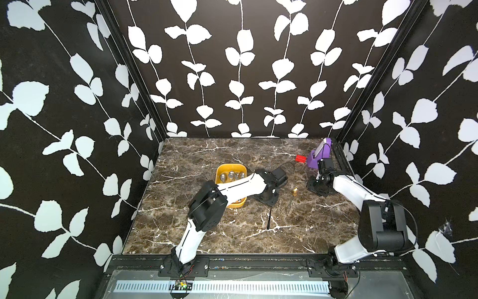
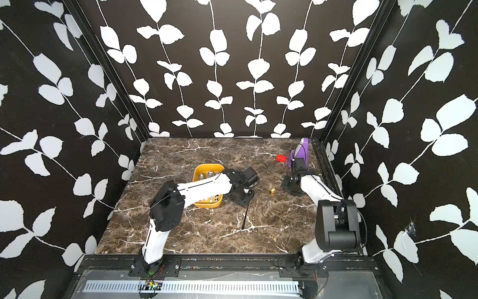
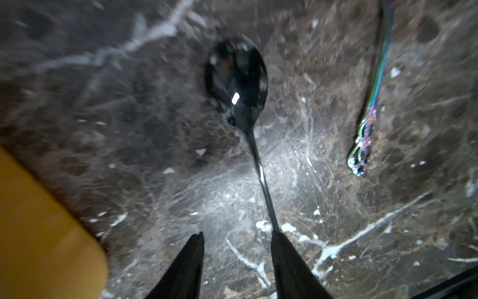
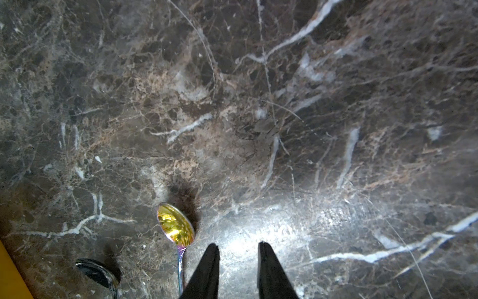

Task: Put the spoon into the storage box
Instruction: Pick up the spoon from the center of the board.

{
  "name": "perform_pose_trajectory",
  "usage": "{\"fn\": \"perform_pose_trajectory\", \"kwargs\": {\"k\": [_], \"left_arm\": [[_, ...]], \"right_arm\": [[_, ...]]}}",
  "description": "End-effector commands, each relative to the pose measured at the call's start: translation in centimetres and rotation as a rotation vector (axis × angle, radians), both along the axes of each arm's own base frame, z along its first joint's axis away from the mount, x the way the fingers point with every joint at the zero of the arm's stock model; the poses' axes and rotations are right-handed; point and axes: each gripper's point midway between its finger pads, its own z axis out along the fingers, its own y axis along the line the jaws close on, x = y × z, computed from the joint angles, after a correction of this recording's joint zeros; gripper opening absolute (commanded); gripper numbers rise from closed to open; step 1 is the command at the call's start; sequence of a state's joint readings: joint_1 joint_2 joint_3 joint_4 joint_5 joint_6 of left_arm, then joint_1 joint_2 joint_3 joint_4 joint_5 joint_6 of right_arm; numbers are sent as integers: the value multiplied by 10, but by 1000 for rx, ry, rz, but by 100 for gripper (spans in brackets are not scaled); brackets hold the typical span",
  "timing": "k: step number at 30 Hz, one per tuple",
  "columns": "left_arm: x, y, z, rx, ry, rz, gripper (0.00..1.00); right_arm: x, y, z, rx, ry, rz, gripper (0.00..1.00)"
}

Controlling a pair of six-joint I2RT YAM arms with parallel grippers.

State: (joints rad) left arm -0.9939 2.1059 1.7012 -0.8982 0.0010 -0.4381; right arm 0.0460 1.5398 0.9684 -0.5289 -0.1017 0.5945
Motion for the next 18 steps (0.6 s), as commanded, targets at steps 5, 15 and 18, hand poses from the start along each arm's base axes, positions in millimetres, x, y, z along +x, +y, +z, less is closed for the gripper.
{"fn": "perform_pose_trajectory", "kwargs": {"k": [5, 15, 18], "left_arm": [[-6, -5, -2, 12, 24, -8, 47], [-9, -14, -25, 58, 37, -32, 46], [-8, -13, -30, 82, 31, -34, 46]], "right_arm": [[2, 0, 5, 10, -35, 11, 29], [1, 1, 7, 13, -38, 8, 29], [1, 1, 7, 13, -39, 9, 29]]}}
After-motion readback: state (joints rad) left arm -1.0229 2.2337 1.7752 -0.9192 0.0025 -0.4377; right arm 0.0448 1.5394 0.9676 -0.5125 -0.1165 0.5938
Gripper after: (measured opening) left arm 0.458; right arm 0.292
